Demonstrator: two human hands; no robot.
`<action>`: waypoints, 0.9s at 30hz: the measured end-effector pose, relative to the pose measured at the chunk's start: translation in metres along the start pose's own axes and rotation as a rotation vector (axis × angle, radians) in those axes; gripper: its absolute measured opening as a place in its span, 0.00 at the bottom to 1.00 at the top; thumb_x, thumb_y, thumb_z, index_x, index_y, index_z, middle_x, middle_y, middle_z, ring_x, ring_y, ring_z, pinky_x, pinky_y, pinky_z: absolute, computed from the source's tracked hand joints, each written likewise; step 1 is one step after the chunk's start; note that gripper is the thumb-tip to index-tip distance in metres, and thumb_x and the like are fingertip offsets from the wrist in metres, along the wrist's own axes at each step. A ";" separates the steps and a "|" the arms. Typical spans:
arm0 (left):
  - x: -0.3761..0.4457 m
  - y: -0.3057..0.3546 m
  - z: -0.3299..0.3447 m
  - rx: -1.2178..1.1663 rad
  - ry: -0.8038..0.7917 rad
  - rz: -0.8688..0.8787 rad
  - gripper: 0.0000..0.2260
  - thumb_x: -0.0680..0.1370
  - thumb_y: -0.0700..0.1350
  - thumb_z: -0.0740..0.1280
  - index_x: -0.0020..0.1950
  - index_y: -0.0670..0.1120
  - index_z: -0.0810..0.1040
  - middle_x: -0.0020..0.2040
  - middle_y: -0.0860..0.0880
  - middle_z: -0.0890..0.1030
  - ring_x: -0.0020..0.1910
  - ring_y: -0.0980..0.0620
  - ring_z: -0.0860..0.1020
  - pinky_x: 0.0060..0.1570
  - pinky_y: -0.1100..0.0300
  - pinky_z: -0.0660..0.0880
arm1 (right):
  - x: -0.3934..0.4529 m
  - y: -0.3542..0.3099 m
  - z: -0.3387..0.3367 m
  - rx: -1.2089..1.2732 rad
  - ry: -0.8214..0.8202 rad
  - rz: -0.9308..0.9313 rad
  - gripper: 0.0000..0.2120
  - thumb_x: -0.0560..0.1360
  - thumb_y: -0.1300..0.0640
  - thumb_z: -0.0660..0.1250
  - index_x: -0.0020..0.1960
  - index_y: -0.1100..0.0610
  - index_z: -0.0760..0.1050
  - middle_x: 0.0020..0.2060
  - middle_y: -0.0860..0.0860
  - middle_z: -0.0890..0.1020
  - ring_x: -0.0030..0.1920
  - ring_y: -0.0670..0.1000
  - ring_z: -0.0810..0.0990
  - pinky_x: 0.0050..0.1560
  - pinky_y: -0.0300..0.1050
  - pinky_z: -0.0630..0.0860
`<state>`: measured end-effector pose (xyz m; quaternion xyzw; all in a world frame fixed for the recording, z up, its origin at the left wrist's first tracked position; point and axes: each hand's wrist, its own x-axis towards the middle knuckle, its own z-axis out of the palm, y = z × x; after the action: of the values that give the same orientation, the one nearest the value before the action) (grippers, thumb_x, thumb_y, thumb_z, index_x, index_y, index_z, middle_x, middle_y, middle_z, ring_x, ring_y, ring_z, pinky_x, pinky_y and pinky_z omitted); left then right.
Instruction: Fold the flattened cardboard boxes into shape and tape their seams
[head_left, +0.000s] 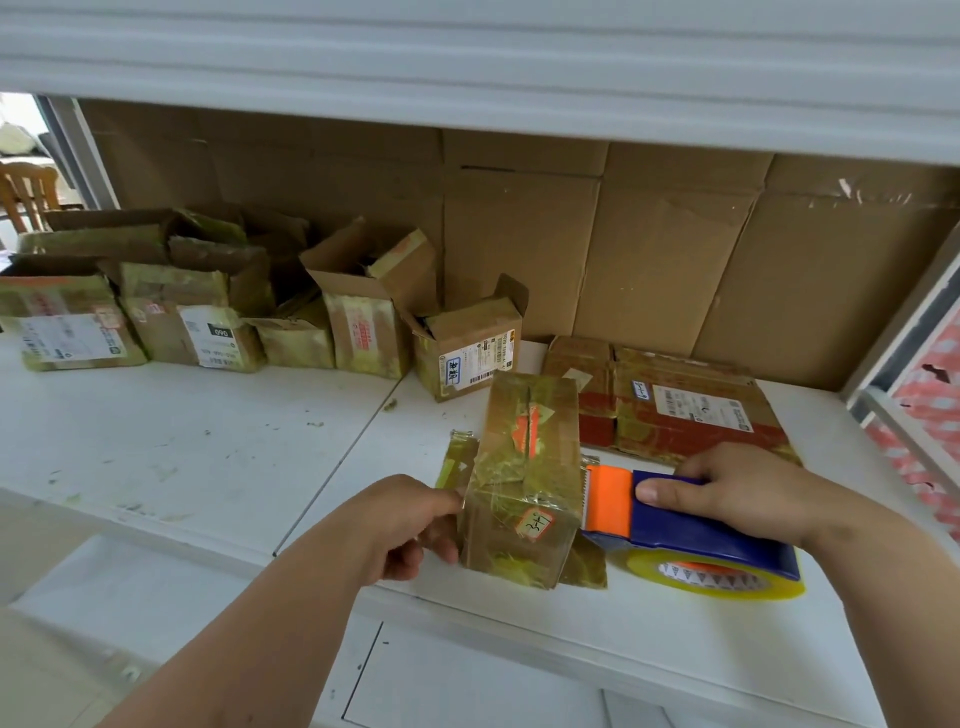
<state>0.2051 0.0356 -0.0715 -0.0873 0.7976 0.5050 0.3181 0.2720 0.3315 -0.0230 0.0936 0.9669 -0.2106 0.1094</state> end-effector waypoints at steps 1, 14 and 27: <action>0.002 -0.001 0.002 0.000 0.054 0.050 0.08 0.79 0.44 0.65 0.48 0.40 0.80 0.38 0.45 0.84 0.26 0.53 0.65 0.27 0.63 0.66 | 0.000 0.000 0.000 0.002 0.000 0.000 0.37 0.59 0.22 0.58 0.42 0.54 0.83 0.39 0.52 0.84 0.41 0.51 0.83 0.41 0.44 0.73; 0.003 0.040 0.039 1.097 0.066 0.810 0.24 0.83 0.60 0.43 0.80 0.60 0.48 0.81 0.57 0.43 0.79 0.56 0.39 0.78 0.47 0.46 | -0.006 0.002 0.000 -0.010 0.012 -0.039 0.38 0.55 0.19 0.56 0.38 0.52 0.81 0.35 0.51 0.82 0.39 0.50 0.81 0.40 0.46 0.72; 0.005 0.042 0.036 1.075 0.014 0.750 0.23 0.83 0.60 0.46 0.79 0.63 0.48 0.79 0.63 0.42 0.78 0.59 0.39 0.77 0.56 0.44 | -0.034 0.022 -0.012 0.129 0.065 -0.085 0.29 0.60 0.27 0.61 0.36 0.53 0.80 0.31 0.48 0.80 0.32 0.44 0.75 0.37 0.41 0.67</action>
<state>0.1968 0.0875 -0.0537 0.3645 0.9173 0.1121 0.1148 0.3076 0.3515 -0.0123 0.0662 0.9574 -0.2739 0.0625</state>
